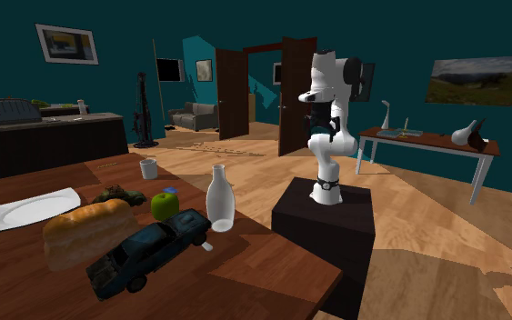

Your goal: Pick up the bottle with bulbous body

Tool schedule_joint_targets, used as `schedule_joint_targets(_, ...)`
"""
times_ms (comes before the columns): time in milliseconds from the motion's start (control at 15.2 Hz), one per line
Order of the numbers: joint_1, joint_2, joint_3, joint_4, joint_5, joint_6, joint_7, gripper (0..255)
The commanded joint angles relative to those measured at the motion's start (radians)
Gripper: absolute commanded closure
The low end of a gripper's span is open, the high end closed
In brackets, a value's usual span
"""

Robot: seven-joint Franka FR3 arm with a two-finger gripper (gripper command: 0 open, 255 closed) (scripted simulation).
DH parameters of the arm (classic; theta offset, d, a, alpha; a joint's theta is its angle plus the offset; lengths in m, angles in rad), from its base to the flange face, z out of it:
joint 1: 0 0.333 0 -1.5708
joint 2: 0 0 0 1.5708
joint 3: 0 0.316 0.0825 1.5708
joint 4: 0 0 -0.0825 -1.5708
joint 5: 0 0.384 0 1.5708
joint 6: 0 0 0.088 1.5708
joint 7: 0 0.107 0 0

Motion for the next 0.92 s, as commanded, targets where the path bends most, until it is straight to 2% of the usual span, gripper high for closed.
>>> schedule_joint_targets(0,0.000,0.000,0.000,0.000,0.000,0.000,0.000,0)
schedule_joint_targets(462,-0.018,0.220,-0.106,0.122,-0.059,0.106,-0.128,0)
schedule_joint_targets(858,-0.027,0.427,-0.187,0.273,-0.066,0.169,-0.239,0)
